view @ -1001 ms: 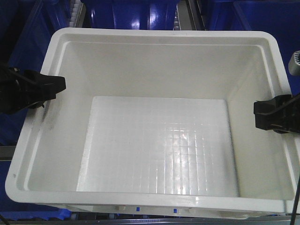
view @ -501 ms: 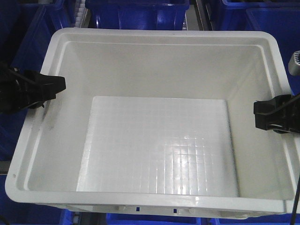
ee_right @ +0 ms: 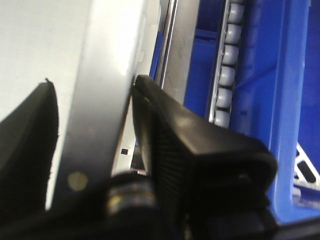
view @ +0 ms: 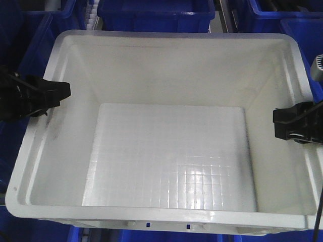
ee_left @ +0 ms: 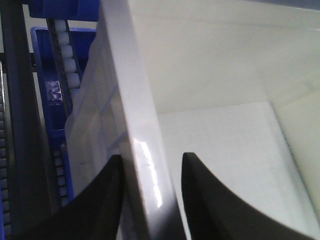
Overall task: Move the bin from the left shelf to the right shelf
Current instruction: 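Hold the tote with both grippers while aligning over the roller shelf slot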
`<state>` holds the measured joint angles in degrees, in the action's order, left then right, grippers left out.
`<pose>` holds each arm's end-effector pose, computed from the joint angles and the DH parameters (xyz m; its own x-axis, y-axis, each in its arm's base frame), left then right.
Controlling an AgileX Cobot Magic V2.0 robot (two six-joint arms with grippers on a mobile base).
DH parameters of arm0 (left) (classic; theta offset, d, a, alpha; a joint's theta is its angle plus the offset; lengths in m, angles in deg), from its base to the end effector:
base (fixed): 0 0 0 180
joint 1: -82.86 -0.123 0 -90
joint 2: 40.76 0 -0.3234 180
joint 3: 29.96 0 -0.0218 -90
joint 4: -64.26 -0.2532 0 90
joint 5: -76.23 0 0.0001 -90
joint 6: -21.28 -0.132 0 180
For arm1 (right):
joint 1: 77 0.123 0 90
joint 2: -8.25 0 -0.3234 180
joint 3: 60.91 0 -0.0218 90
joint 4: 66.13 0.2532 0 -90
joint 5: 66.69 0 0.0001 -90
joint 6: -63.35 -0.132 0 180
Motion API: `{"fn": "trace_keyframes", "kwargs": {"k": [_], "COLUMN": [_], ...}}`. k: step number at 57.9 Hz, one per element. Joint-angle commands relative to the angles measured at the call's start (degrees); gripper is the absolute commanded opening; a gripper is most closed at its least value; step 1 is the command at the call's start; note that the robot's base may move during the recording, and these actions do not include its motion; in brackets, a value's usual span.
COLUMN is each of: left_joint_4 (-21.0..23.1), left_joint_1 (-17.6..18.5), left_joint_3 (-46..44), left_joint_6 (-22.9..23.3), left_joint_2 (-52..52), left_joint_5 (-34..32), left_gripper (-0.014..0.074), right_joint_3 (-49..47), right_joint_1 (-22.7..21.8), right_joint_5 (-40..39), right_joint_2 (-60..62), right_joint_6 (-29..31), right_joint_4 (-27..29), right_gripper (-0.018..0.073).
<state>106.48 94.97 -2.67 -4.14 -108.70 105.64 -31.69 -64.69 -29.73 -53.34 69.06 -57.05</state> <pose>0.2282 -0.0936 0.3630 -0.5537 -0.0968 -0.8271 0.3689 0.8619 -0.3478 0.1966 0.0557 0.3457 -0.6013 -0.1034 -0.7923 -0.2695 0.9597 0.0794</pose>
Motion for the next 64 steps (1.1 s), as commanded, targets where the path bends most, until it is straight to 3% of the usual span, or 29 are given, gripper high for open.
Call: {"fn": "trace_keyframes", "kwargs": {"k": [1,64], "left_joint_4": [6.1,6.1], "left_joint_1": [1.1,1.1], "left_joint_3": [-2.5,-2.5], "left_joint_6": [-1.4,-1.4], "left_joint_2": [2.1,2.1], "left_joint_5": [1.1,1.0], "left_gripper": [-0.0003,-0.0003], "right_joint_3": [-2.5,-2.5], "right_joint_1": [0.2,0.2], "right_joint_5": [-8.6,-8.6], "right_joint_2": [1.0,1.0], "right_joint_6": [-0.6,-0.6], "right_joint_4": [4.2,4.2], "right_gripper": [-0.0004,-0.0004]}}
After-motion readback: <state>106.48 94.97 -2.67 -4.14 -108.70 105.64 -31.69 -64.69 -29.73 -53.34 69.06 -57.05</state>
